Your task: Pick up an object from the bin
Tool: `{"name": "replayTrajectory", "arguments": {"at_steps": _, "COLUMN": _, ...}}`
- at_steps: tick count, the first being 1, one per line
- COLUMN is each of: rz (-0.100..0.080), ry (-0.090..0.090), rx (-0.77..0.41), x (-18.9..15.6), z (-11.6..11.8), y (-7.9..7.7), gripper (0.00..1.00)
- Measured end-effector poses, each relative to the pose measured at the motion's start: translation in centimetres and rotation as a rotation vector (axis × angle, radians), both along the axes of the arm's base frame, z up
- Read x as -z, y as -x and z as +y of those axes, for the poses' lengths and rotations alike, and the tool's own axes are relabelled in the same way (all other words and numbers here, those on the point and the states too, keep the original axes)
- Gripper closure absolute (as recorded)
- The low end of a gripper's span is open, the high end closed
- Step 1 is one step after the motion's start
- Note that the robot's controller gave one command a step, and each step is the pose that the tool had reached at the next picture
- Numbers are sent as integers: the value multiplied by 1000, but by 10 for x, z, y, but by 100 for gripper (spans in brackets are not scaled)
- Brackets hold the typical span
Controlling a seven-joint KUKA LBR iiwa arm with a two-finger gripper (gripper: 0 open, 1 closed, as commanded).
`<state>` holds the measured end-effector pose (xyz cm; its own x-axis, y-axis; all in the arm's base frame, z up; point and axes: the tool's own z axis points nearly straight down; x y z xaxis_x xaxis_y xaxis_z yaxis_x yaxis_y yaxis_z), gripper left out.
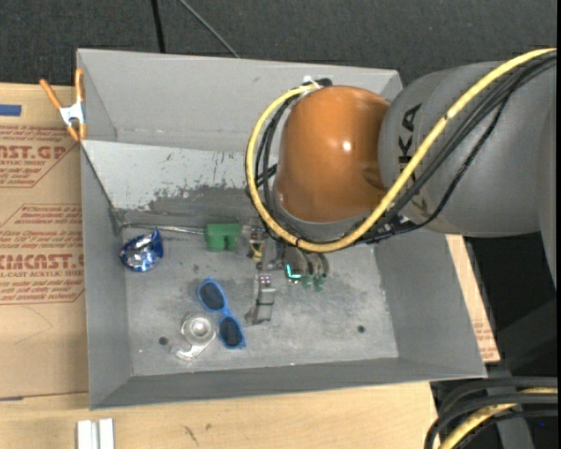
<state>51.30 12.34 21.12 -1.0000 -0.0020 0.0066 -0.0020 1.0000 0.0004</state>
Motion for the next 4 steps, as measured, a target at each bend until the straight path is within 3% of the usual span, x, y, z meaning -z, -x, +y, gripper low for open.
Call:
{"name": "replayTrajectory", "arguments": {"at_steps": 1, "rz": -5, "ry": -3, "rx": -581, "x": 123, "z": 21, "y": 27, "gripper": 0}}
{"name": "replayTrajectory", "arguments": {"at_steps": 2, "rz": -7, "ry": -4, "rx": -579, "x": 122, "z": 22, "y": 26, "gripper": 100}}
{"name": "replayTrajectory", "arguments": {"at_steps": 3, "rz": -16, "ry": -1, "rx": -534, "x": -33, "z": 4, "y": 5, "gripper": 100}}
{"name": "replayTrajectory", "arguments": {"at_steps": 4, "rz": -6, "ry": -4, "rx": -350, "x": 31, "z": 87, "y": -1, "gripper": 100}}
